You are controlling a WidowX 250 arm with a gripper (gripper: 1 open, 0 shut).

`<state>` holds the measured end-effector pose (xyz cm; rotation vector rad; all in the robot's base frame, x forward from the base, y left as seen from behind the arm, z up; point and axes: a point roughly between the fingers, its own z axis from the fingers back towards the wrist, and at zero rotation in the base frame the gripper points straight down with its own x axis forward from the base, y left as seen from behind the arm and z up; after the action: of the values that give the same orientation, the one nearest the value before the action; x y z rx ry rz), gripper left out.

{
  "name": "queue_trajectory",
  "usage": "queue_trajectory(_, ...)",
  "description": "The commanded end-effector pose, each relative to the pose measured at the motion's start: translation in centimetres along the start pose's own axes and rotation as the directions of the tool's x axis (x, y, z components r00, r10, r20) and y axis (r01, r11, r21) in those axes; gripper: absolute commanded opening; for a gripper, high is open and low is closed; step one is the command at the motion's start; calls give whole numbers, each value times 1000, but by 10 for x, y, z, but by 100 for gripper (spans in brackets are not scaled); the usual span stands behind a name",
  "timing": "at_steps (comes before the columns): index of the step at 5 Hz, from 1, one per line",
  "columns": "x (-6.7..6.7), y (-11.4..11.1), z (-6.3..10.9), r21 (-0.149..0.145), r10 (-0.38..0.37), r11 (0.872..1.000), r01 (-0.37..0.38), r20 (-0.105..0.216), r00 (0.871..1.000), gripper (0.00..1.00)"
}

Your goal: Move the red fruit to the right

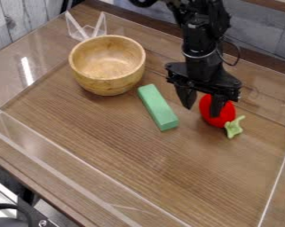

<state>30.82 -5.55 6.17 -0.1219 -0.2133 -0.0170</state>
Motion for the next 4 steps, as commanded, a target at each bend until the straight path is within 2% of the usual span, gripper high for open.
queue_trajectory(1,5,1,20,-27,-26,999,28,74,997,100)
queue_trajectory(2,8,13,39,-46,-9,999,14,100,995,100)
queue_trajectory(3,12,16,50,-52,-8,999,14,114,993,100)
queue_trajectory(4,16,13,49,-50,-15,999,21,121,993,100)
